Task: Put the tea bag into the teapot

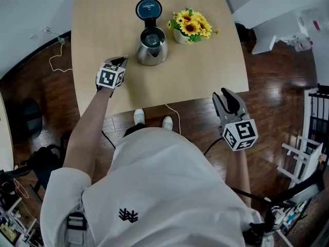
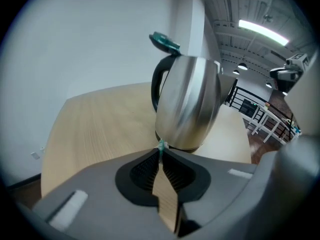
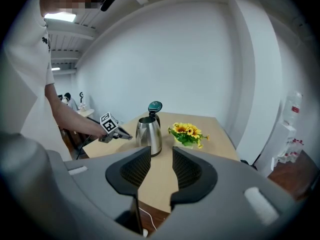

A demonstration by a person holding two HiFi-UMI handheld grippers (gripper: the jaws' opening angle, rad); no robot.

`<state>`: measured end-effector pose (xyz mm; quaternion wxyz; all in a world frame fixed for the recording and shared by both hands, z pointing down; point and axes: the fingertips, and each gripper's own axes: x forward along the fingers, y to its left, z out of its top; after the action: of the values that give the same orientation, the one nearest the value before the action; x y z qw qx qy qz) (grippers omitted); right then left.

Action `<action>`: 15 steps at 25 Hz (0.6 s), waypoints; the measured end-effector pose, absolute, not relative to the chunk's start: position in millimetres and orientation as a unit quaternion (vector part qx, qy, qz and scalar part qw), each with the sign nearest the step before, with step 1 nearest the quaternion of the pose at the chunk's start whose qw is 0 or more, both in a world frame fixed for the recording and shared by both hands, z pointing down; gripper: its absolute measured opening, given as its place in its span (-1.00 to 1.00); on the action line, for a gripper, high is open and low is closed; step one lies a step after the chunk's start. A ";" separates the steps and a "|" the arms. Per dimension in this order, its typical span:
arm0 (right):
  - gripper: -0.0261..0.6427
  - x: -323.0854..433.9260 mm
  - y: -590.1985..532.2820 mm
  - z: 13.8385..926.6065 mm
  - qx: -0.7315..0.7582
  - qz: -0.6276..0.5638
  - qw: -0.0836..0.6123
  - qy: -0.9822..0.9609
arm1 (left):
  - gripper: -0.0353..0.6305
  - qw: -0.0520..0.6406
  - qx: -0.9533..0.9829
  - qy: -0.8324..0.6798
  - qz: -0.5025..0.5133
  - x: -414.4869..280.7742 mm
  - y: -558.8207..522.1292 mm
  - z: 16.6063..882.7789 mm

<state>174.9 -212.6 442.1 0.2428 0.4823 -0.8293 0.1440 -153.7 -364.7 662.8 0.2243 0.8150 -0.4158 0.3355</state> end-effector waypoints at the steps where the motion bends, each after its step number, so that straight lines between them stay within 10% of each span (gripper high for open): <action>1: -0.52 174.2 -213.5 442.2 0.483 0.143 0.238 -0.831 | -0.83 0.218 0.820 -0.414 0.329 -153.9 -363.7 650.7; 15: -0.53 166.4 -215.2 446.4 0.467 0.135 0.214 -0.847 | -0.85 0.108 0.894 -0.371 0.229 -95.2 -360.3 455.2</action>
<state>166.4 -215.2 446.4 0.2137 0.4673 -0.8472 0.1353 -95.2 -360.3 455.2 0.1083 0.8937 -0.3706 0.2287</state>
